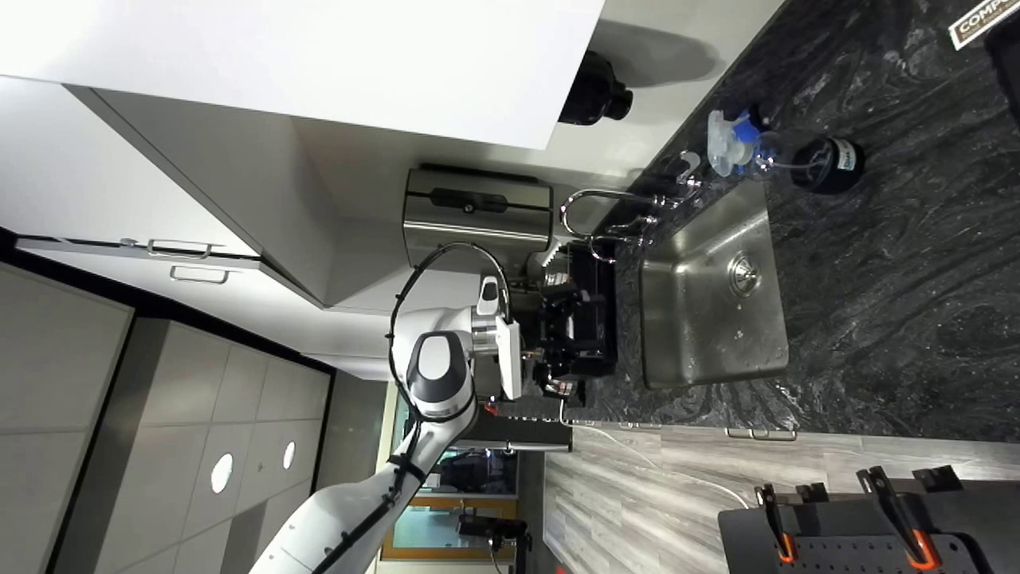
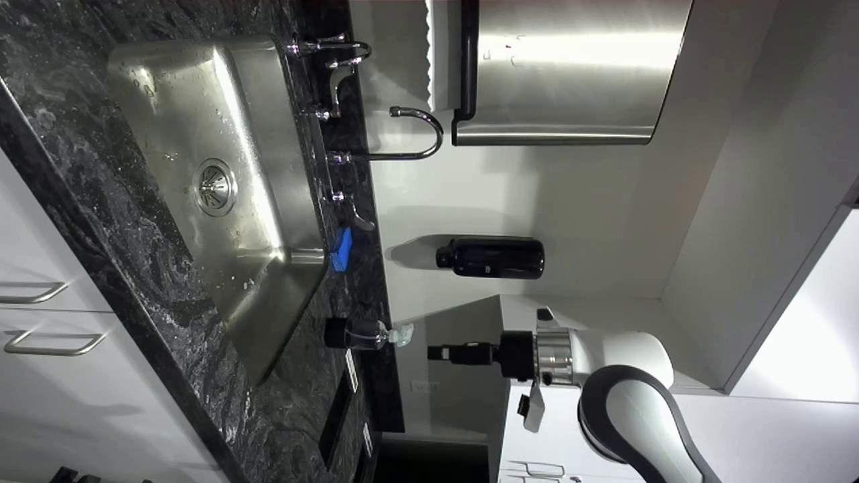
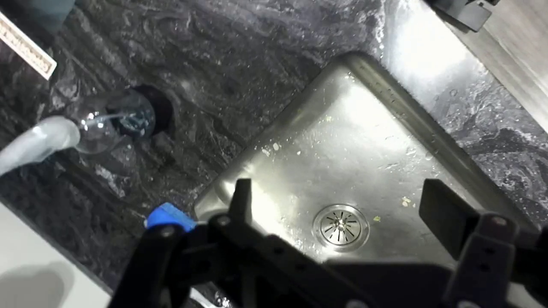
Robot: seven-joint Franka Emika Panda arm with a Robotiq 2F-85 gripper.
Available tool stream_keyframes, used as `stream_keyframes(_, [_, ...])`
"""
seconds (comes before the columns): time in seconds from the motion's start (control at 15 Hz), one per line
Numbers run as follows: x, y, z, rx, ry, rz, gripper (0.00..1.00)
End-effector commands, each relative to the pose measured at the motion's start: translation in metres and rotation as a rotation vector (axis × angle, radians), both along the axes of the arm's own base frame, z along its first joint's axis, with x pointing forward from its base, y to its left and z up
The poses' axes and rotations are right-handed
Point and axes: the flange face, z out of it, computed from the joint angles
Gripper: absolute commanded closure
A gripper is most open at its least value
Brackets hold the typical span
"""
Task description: Open and close the right tap
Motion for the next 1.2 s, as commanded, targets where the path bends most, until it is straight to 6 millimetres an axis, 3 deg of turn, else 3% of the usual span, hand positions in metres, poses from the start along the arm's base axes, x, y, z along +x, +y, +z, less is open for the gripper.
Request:
stream_keyframes(0.0, [0.042,0.017,-0.006,-0.023,-0.026,0.113,0.0])
stream_keyframes(0.13, [0.05,0.024,-0.012,-0.004,-0.031,0.125,0.0])
stream_keyframes(0.2, [0.037,0.018,-0.012,-0.006,-0.025,0.091,0.0])
stream_keyframes(0.6, [0.04,0.018,-0.017,-0.006,-0.016,0.091,0.0])
stream_keyframes(1.13, [0.082,0.004,-0.037,-0.212,-0.104,0.398,0.0])
